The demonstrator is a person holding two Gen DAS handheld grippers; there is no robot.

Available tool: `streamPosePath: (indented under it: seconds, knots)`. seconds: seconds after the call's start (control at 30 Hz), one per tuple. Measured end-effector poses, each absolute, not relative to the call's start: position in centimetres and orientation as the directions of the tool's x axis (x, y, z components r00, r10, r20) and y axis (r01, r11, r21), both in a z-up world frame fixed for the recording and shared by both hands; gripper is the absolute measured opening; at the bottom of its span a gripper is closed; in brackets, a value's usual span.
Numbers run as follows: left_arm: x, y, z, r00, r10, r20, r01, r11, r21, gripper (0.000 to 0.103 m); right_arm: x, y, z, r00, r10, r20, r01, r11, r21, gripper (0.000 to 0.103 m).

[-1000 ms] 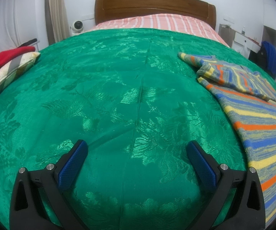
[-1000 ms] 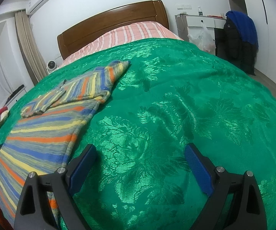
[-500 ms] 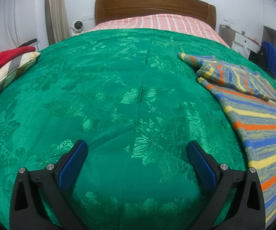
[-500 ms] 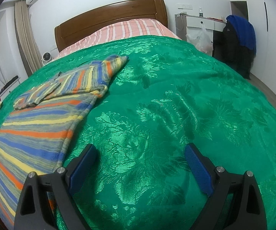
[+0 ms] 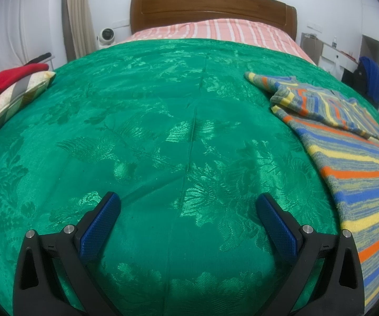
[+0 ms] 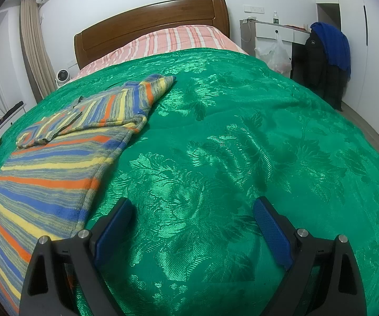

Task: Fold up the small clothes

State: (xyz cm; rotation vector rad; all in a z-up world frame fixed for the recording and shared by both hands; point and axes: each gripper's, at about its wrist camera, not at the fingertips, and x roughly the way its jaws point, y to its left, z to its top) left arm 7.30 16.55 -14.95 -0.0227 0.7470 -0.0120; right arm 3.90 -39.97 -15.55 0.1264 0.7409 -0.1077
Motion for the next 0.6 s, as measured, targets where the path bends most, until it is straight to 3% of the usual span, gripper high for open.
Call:
streamPosePath:
  seconds: [0.23,0.33,0.5,0.6]
  knots:
    - [8.2,17.7,-13.8,0.652,-0.096,-0.752,0.02,0.994,-0.109,0.101,4.8,-40.0,-15.3,0.687,-0.014,-0.726,0.111,0.99,0.087,0.098]
    - [6.6,18.6,-11.4,0.624,-0.247,-0.742,0.075,0.963,-0.258,0.101,5.1,-40.2,-14.2,0.632,0.018,-0.774,0.081,0.993,0.089,0.098]
    - [2.3,17.3,-11.5,0.459,-0.419,-0.784,0.135,0.905,-0.404,0.101,1.1,-39.5,-10.3,0.607,0.196,-0.771,-0.038,0.975,0.218,0.098]
    - [-0.5,15.7,-12.8,0.39,-0.432,-0.813,0.168,0.902,-0.399,0.1,-1.7,-38.1,-9.8,0.543,0.286,-0.79,-0.109,0.956,0.271,0.098]
